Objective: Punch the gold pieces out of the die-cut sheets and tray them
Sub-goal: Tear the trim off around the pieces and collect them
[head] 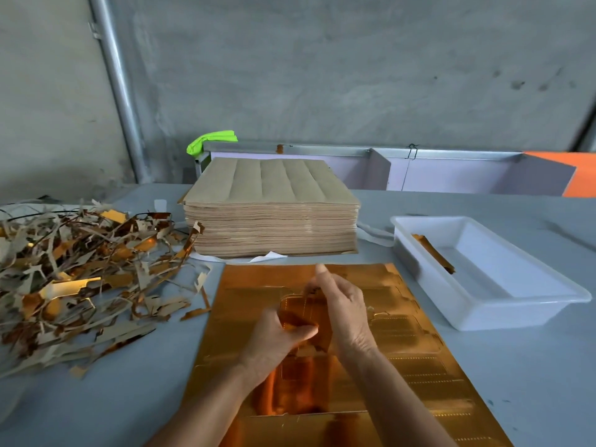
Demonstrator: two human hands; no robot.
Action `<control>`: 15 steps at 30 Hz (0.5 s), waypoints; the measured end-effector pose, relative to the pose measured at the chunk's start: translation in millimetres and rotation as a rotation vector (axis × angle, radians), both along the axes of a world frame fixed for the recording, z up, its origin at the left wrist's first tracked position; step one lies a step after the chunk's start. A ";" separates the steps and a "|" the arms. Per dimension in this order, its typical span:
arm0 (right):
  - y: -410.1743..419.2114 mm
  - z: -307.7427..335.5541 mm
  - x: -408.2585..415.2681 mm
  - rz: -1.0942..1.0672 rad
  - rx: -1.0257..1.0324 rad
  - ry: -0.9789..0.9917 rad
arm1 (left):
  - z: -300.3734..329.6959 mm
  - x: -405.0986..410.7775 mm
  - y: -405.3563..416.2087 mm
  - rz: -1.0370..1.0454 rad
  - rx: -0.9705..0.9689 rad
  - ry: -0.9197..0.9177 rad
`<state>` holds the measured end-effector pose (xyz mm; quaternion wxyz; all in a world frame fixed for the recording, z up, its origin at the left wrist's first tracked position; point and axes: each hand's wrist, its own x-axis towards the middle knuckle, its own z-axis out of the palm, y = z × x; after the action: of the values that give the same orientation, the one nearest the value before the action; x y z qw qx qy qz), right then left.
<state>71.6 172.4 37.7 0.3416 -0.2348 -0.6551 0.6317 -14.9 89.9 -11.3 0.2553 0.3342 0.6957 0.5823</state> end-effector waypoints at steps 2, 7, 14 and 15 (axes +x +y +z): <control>4.9 0.7 7.1 0.008 -0.011 0.068 | 0.7 -1.6 0.0 0.036 0.007 -0.001; -17.7 -31.3 15.8 0.139 -0.136 0.005 | -8.6 6.3 -1.0 0.080 0.011 -0.026; 6.0 -20.5 19.1 0.180 -0.076 -0.127 | 6.2 -8.3 5.1 0.162 0.033 -0.315; 3.8 -25.3 17.7 0.204 -0.071 -0.175 | 6.7 -7.5 6.5 0.163 0.038 -0.353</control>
<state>89.3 176.2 12.5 0.2085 -0.2333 -0.6800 0.6631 -22.3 96.4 -4.6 0.3192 0.1741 0.6538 0.6635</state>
